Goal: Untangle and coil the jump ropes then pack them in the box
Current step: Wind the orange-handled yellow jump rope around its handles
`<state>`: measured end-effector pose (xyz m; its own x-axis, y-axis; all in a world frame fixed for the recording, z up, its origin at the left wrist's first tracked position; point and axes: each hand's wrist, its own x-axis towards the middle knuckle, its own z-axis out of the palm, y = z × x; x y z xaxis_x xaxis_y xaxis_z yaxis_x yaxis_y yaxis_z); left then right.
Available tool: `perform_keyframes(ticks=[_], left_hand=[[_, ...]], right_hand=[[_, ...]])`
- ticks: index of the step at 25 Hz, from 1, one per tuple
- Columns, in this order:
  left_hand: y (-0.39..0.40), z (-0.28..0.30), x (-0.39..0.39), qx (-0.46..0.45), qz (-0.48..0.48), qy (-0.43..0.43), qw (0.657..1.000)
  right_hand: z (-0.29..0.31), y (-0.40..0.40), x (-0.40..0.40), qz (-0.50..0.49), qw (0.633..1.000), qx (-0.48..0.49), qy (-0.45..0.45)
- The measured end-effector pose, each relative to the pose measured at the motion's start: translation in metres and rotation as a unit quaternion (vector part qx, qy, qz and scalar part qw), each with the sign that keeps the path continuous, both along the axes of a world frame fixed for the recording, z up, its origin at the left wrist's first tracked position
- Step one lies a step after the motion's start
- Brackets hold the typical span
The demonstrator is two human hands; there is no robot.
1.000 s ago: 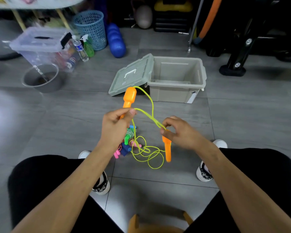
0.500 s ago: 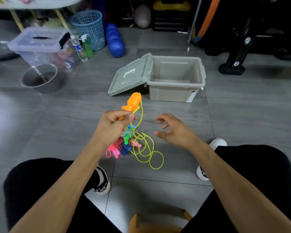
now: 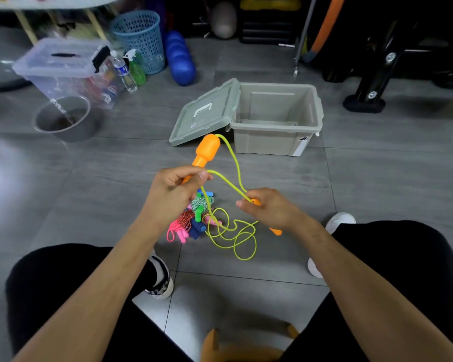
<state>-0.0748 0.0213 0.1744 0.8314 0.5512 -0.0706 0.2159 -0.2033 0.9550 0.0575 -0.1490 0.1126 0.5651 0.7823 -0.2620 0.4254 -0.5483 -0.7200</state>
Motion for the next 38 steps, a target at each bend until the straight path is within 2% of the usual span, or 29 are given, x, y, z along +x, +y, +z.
perform_keyframes(ticks=[3, 5, 7, 9, 11, 15, 18, 21, 23, 24, 26, 28, 29, 31, 33, 34, 38], left_hand=[[0.006, -0.007, 0.005, -0.037, 0.1, 0.041, 0.993], [0.008, -0.015, 0.007, -0.055, 0.126, 0.073, 0.988], [0.008, -0.025, 0.007, -0.036, 0.098, 0.121, 0.987], [0.002, -0.029, 0.007, 0.016, 0.05, 0.163, 0.985], [-0.009, -0.03, 0.009, 0.061, 0.02, 0.156, 0.986], [-0.038, -0.029, 0.011, 0.031, -0.028, 0.115, 0.993], [-0.045, -0.034, 0.011, 0.006, -0.055, 0.094, 0.994], [-0.048, -0.031, 0.013, -0.041, -0.038, 0.084, 0.995], [-0.052, -0.026, 0.015, -0.042, -0.016, 0.097, 0.994], [-0.051, -0.026, 0.016, -0.039, -0.008, 0.103, 0.994], [-0.045, -0.025, 0.016, -0.031, -0.018, 0.115, 0.993], [-0.04, -0.023, 0.016, -0.036, -0.05, 0.119, 0.991], [-0.038, -0.022, 0.015, -0.04, -0.069, 0.12, 0.99], [-0.034, -0.023, 0.013, -0.048, -0.107, 0.117, 0.986], [-0.032, -0.024, 0.008, -0.051, -0.137, 0.117, 0.982], [-0.032, -0.027, 0.007, -0.038, -0.147, 0.122, 0.981], [-0.038, -0.033, 0.007, 0.124, -0.176, 0.195, 0.957]], right_hand=[[0.004, -0.005, 0.005, 0.025, 0.999, -0.035, 0.019], [0.005, -0.008, 0.009, 0.025, 1.0, -0.019, -0.004], [0.01, -0.008, 0.01, -0.067, 0.997, 0.045, 0.003], [0.016, -0.006, 0.01, -0.173, 0.975, 0.124, 0.067], [0.021, -0.003, 0.01, -0.223, 0.941, 0.188, 0.172], [0.025, -0.002, 0.009, -0.26, 0.874, 0.255, 0.321], [0.026, -0.001, 0.007, -0.266, 0.846, 0.285, 0.364], [0.027, 0.0, 0.003, -0.289, 0.842, 0.296, 0.346], [0.03, 0.0, 0.0, -0.295, 0.863, 0.276, 0.304], [0.03, 0.0, 0.001, -0.298, 0.886, 0.249, 0.252], [0.026, -0.003, 0.006, -0.298, 0.935, 0.181, 0.063], [0.026, -0.003, 0.008, -0.222, 0.95, 0.195, -0.099], [0.023, -0.003, 0.009, -0.168, 0.954, 0.21, -0.132], [0.023, -0.004, 0.005, -0.102, 0.968, 0.205, -0.103], [0.026, -0.003, -0.001, -0.099, 0.979, 0.175, -0.035], [0.025, -0.002, -0.003, -0.106, 0.98, 0.164, -0.04], [0.025, 0.004, -0.005, -0.146, 0.979, 0.129, -0.06]])
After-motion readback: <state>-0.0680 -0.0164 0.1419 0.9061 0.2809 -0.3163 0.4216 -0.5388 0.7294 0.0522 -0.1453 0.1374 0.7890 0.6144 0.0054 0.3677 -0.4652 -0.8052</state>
